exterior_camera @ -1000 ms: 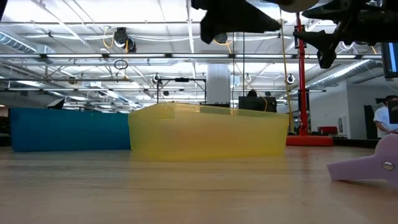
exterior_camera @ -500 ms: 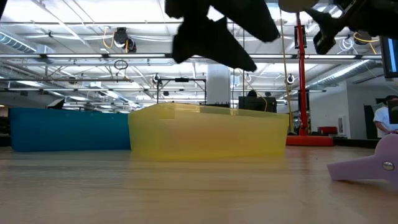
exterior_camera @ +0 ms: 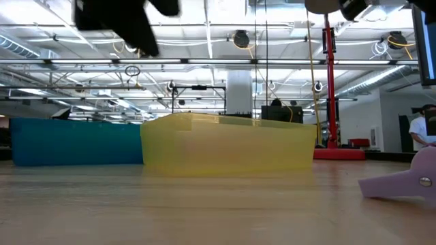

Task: Pick and place Stapler, Stapler remover, tape
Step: Put the purple staple remover into the yellow bin

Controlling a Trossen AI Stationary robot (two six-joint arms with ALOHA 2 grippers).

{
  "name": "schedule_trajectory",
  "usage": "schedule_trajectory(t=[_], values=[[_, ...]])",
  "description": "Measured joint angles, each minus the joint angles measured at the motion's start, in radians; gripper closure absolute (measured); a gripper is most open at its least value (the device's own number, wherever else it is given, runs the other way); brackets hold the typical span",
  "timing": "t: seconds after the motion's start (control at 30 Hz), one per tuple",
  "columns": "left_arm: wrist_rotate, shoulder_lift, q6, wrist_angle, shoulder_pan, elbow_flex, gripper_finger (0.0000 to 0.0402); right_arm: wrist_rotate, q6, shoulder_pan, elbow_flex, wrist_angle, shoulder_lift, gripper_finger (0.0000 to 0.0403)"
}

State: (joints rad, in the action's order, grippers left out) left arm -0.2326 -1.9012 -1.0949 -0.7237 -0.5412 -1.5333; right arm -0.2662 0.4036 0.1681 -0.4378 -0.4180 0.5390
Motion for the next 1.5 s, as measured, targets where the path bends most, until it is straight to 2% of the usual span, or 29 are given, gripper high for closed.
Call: schedule_trajectory(t=[0.27, 0.43, 0.63, 0.83, 1.03, 1.33, 1.5], values=[[-0.213, 0.078, -0.197, -0.131, -0.126, 0.03, 0.0195, 0.032, -0.023, 0.178, -0.28, 0.426, 0.247, 0.0275], [-0.253, 0.105, -0.281, -0.142, -0.182, 0.075, 0.0195, 0.032, 0.034, 0.285, -0.42, 0.579, 0.417, 0.0275], [-0.289, 0.102, -0.292, -0.151, -0.23, 0.084, 0.0195, 0.033, 0.188, 0.371, -0.525, 0.749, 0.602, 0.0275], [-0.355, 0.102, -0.28, -0.198, -0.246, 0.084, 0.0195, 0.033, 0.348, 0.392, -0.55, 0.767, 0.759, 0.0275], [-0.358, 0.102, -0.249, -0.222, -0.252, 0.084, 0.0195, 0.027, 0.507, 0.381, -0.55, 0.769, 0.874, 0.0275], [-0.361, 0.102, -0.221, -0.245, -0.255, 0.084, 0.0196, 0.032, 0.512, 0.379, -0.55, 0.763, 0.931, 0.0275], [-0.362, 0.104, -0.177, -0.245, -0.252, 0.094, 0.022, 0.033, 0.52, 0.375, -0.522, 0.676, 0.933, 0.0275]])
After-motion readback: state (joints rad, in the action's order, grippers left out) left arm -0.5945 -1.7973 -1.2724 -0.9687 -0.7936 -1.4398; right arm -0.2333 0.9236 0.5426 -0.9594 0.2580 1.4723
